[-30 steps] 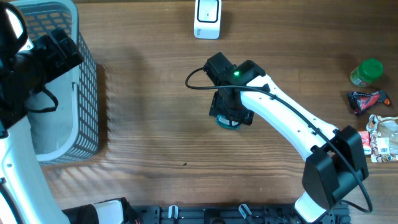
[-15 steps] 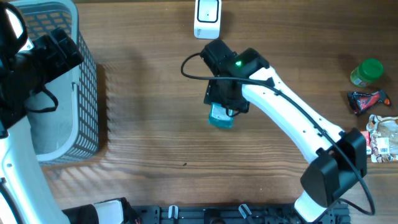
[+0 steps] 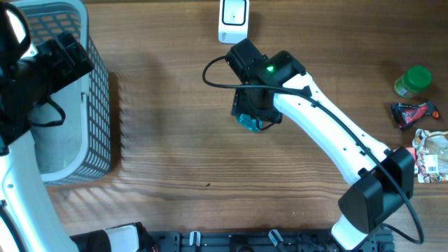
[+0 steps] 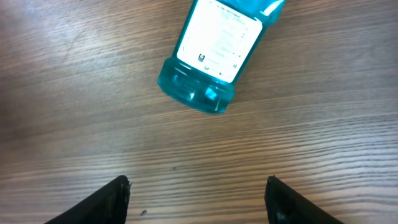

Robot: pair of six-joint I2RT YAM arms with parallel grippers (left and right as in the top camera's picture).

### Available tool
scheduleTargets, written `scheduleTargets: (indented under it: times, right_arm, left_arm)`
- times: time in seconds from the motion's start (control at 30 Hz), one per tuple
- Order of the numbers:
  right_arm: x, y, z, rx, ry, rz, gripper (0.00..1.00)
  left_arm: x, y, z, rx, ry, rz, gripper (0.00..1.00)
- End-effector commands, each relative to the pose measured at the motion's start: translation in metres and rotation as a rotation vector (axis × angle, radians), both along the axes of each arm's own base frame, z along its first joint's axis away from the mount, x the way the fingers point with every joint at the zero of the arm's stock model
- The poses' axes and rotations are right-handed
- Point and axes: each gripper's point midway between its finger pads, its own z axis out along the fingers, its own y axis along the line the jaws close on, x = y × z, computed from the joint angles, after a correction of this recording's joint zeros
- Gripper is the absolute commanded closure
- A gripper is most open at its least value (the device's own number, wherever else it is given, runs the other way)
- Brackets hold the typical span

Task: Scan the item barcode

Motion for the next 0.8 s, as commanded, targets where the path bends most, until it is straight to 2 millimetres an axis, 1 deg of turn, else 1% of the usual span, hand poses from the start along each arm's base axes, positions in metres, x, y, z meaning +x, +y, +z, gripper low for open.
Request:
scheduleTargets:
  times: [0.0,0.03,0.13,0.2,0.27,0.3,0.4,0.47,0.5,0.57,0.67,0.77]
  right_arm:
    - [0.015,-0.01,0.013,-0.056,-0.093,-0.007,0.05]
    - [0.016,-0.01,0.013,-0.053,-0.098,-0.007,0.01]
    - [0.016,-0.01,0.008,-0.058,-0.088,-0.034,0.0]
    - [0.014,-0.012,-0.003,-0.07,-0.058,-0.107,0.0]
    - [0.017,-0.017,-0.017,-0.094,-0.059,-0.199,0.0]
    - [0.02,-0.016,-0.022,-0.087,-0.065,-0.229,0.0]
    - [0.037,-0.004,-0.042,-0.011,-0.06,-0.291,0.0]
    - [0.054,-0.003,-0.056,0.029,-0.062,-0.317,0.0]
    - [0.061,-0.006,-0.064,0.036,-0.051,-0.337,0.0]
    - [0.073,-0.02,-0.084,0.043,-0.013,-0.399,0.0]
    - [0.089,-0.048,-0.117,0.027,0.033,-0.464,0.0]
    - [0.102,-0.057,-0.132,0.059,0.049,-0.455,0.0]
  left_arm:
    - [0.0,0.002,0.003,-0.002,-0.01,0.006,0.0]
    - [0.0,0.002,0.003,-0.002,-0.01,0.006,0.0]
    - [0.0,0.002,0.003,-0.003,-0.01,0.006,0.0]
    - [0.0,0.002,0.003,-0.002,-0.01,0.006,0.0]
    - [0.0,0.002,0.003,-0.003,-0.01,0.006,0.0]
    - [0.0,0.002,0.003,-0.003,-0.01,0.006,0.0]
    - [0.0,0.002,0.003,-0.003,-0.01,0.006,0.0]
    - [0.0,0.002,0.003,-0.002,-0.01,0.006,0.0]
    - [0.0,0.002,0.003,-0.002,-0.01,0.006,0.0]
    - [0.0,0.002,0.003,-0.002,-0.01,0.006,0.0]
    - [0.0,0.002,0.003,-0.003,-0.01,0.006,0.0]
    - [0.0,0.002,0.003,-0.003,-0.01,0.006,0.0]
